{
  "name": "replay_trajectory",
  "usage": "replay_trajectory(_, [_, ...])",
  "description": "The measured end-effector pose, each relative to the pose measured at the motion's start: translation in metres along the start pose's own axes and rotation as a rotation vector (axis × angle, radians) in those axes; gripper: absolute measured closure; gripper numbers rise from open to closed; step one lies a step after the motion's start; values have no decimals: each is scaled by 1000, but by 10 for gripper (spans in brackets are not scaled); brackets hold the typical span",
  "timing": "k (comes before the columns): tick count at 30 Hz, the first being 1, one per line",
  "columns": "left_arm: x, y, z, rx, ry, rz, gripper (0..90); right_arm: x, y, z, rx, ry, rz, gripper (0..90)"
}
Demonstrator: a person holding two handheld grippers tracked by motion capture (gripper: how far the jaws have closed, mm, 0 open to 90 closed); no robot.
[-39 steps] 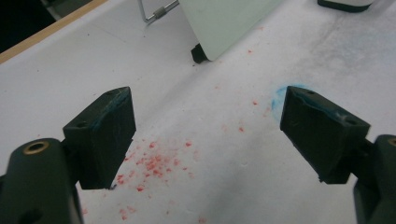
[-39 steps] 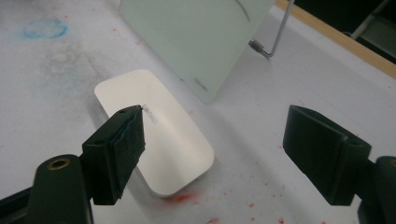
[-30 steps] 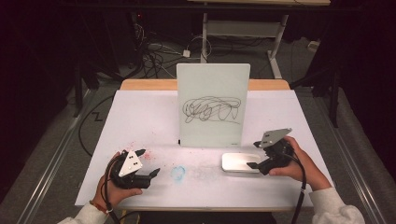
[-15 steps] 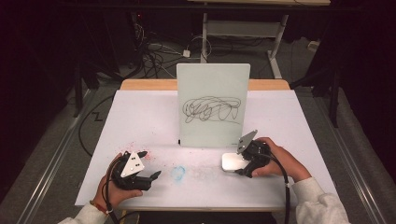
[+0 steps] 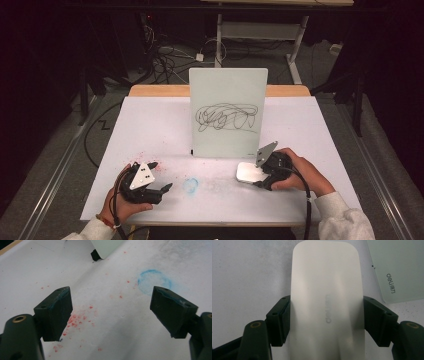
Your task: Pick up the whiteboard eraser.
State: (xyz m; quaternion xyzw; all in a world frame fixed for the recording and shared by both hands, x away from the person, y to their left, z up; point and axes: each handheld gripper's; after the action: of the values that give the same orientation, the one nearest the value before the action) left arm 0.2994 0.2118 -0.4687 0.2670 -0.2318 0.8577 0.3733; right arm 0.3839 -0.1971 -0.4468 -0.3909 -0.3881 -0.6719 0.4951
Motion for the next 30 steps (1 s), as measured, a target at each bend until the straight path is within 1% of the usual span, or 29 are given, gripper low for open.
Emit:
replay_trajectory(2, [1,0,0,0,3,4,177,3,-3,0,-7,4,-12,311])
replay_trajectory(3, [1,-1,0,-1,4,10,177,4,-4,0,-4,16,-22,311])
replay_trajectory(4, [2,-1,0,-9,10,22,177,6,-5,0,-15,28,-27,311])
replay_trajectory(5, [2,-1,0,2,9,19,177,11,-7,0,-10,58,-52,311])
replay_trajectory(6, [2,-2,0,5,13,20,177,11,-7,0,-10,58,-52,311])
replay_trajectory(9, [3,-2,0,4,19,25,177,20,-13,0,-26,99,-94,311])
replay_trajectory(10, [4,-2,0,5,22,25,177,22,-13,-1,-12,118,-106,311])
replay_trajectory(11, [4,-2,0,5,25,26,177,25,-15,-1,-26,141,-119,311])
replay_trajectory(13, [4,-2,0,2,28,27,177,29,-18,-2,-46,164,-134,311])
replay_trajectory(15, [4,-2,0,-3,30,26,177,32,-19,-2,-68,197,-165,311])
replay_trajectory(16, [4,-2,0,-5,31,27,177,34,-20,-3,-87,216,-181,311])
replay_trajectory(18, [4,-2,0,-3,34,27,177,37,-21,-5,-93,244,-203,311])
replay_trajectory(19, [5,-2,-1,-3,35,26,177,39,-21,-5,-104,252,-217,312])
replay_trajectory(20, [5,-3,-1,-4,35,28,177,42,-22,-7,-115,276,-234,311])
replay_trajectory(21, [5,-3,-1,-3,36,30,177,42,-22,-7,-115,276,-234,311])
replay_trajectory(27, [4,-5,-2,1,33,29,177,50,-25,-14,-161,337,-284,311])
replay_trajectory(29, [5,-5,-3,1,33,31,177,50,-26,-15,-162,337,-285,311])
replay_trajectory(30, [5,-5,-3,3,35,30,177,50,-26,-16,-161,346,-281,311])
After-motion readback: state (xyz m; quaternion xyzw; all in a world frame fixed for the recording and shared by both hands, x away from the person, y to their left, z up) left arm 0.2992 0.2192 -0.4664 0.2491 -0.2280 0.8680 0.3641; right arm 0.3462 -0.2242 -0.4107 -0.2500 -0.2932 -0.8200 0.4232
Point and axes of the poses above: each handheld gripper's, and its own axes: x roughly backward along the jaws, z roughly out of its top, y roughly to its right, and after that the axes turned 1 degree about -x, right-handed
